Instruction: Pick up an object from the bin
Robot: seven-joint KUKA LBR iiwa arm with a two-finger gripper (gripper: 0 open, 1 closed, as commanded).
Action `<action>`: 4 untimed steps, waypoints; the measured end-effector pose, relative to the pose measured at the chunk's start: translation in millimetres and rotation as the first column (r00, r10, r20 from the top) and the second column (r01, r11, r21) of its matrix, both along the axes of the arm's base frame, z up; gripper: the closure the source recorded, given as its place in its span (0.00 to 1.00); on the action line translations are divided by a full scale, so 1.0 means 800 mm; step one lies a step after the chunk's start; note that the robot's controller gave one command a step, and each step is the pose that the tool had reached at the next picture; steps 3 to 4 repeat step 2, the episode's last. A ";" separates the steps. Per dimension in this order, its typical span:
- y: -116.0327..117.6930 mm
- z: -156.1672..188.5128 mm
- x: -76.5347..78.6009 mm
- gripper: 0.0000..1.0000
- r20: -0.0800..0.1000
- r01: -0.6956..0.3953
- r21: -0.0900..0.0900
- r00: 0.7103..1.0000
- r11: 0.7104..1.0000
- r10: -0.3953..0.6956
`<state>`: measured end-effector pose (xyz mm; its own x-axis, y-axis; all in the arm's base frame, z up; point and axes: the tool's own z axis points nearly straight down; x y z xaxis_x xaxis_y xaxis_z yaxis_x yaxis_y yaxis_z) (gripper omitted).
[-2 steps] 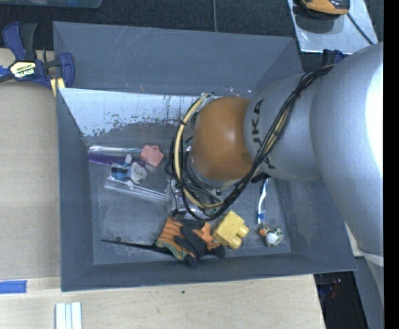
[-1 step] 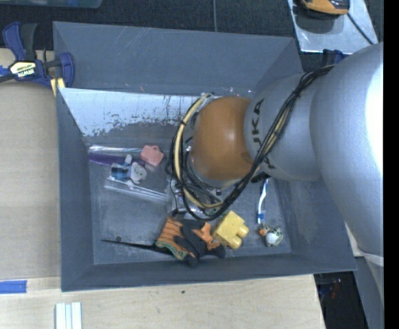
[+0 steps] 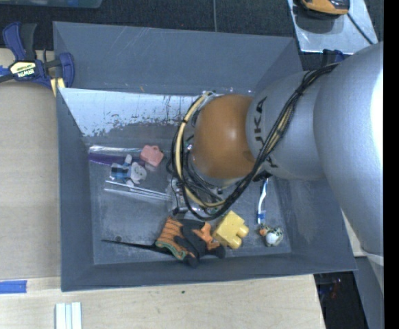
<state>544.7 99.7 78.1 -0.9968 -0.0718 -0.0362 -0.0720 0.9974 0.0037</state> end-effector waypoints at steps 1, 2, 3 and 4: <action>0.000 0.013 0.001 1.00 0.002 0.000 0.000 1.000 1.000 0.000; 0.000 0.041 -0.001 1.00 -0.002 0.000 0.000 1.000 1.000 0.000; 0.000 0.041 -0.001 1.00 -0.002 0.000 0.000 1.000 1.000 0.000; 0.000 0.041 -0.001 1.00 -0.002 0.000 0.000 1.000 1.000 0.000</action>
Offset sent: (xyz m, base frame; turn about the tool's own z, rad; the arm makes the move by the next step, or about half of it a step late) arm 0.0004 0.0000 0.0589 -0.0003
